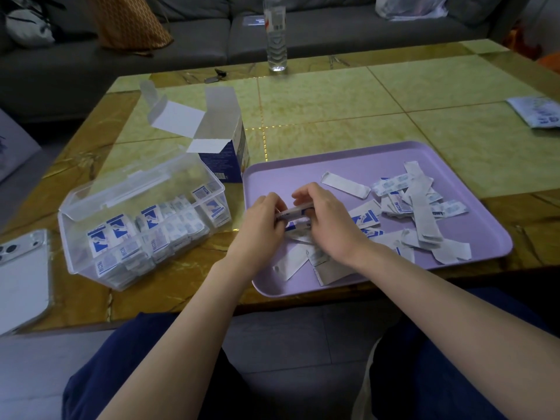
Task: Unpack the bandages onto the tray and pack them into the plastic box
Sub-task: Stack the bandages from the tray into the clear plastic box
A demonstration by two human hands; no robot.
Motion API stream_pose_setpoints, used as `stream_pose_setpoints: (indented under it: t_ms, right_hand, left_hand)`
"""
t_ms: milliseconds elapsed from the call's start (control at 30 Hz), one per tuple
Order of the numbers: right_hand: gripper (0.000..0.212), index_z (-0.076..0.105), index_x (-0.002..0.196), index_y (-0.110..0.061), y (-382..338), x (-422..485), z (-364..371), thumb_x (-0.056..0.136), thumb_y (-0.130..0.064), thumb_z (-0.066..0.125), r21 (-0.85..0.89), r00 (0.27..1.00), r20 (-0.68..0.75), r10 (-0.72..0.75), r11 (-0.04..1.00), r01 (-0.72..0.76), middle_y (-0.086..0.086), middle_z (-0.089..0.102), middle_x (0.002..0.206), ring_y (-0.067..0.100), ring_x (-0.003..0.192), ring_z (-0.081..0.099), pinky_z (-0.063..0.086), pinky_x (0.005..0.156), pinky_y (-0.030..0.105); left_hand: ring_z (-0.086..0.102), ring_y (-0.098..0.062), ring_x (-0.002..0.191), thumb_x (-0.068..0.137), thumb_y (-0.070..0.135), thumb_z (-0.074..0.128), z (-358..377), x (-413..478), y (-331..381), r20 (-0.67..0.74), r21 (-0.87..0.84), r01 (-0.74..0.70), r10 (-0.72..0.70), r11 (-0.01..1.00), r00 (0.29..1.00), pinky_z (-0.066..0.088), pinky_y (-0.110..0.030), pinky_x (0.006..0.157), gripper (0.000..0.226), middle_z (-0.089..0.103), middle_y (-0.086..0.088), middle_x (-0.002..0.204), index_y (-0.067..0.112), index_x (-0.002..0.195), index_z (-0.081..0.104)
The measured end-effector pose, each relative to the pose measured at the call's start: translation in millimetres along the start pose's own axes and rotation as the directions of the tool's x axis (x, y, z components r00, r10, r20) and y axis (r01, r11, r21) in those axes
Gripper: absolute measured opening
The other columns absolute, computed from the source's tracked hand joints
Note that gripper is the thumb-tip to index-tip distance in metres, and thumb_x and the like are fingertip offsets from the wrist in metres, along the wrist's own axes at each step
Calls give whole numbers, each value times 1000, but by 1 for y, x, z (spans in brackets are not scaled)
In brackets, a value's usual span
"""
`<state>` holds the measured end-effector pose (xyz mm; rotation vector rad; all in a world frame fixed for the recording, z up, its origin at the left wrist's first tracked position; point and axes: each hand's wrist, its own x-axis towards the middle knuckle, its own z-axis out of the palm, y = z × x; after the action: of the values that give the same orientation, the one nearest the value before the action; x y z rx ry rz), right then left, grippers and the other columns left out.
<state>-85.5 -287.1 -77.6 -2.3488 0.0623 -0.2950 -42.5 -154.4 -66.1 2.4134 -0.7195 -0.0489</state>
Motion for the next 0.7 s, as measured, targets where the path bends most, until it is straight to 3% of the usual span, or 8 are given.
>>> stream_pose_setpoints:
  t_ms: [67,233,367,533,700]
  right_hand:
    - [41,52,114,-8,1,2,-1,82,16,44,-18,1000,-14,3,1000,-3,9,58,111,18,106,53,37,87,15]
    - [35,57,110,-7,6,1,4,85,12,42,-128,997,73,-4,992,14,9,56,111,23,107,46,35,87,23]
    - [42,52,118,-6,6,0,6,82,14,42,-141,989,150,-10,990,31,10,50,118,23,110,43,36,93,27]
    - [38,53,120,-3,4,3,-3,86,10,44,-100,998,64,-29,994,35,11,53,120,23,113,48,37,95,25]
    - [41,54,120,-5,9,3,0,86,13,40,-164,983,184,-18,985,48,10,47,120,23,112,45,38,96,30]
  left_hand:
    - [52,-22,85,90,3,51,0,1,-1,-2,4,-5,5,1000,1000,44,-32,75,13,52,-6,98,8,102,50]
    - [46,-25,93,98,14,37,13,-5,-2,158,236,-56,19,970,987,39,-33,80,16,40,-11,111,6,112,39]
    - [43,-27,99,97,11,35,16,-5,-4,145,304,-126,85,944,986,35,-32,86,20,40,-13,112,3,114,39]
    - [38,-16,84,93,3,40,10,-4,1,0,182,-81,82,980,997,29,-22,71,16,35,-2,102,9,108,40]
    - [40,-23,98,96,12,35,16,-5,-6,112,413,-77,34,907,993,31,-28,82,14,42,-8,111,10,109,38]
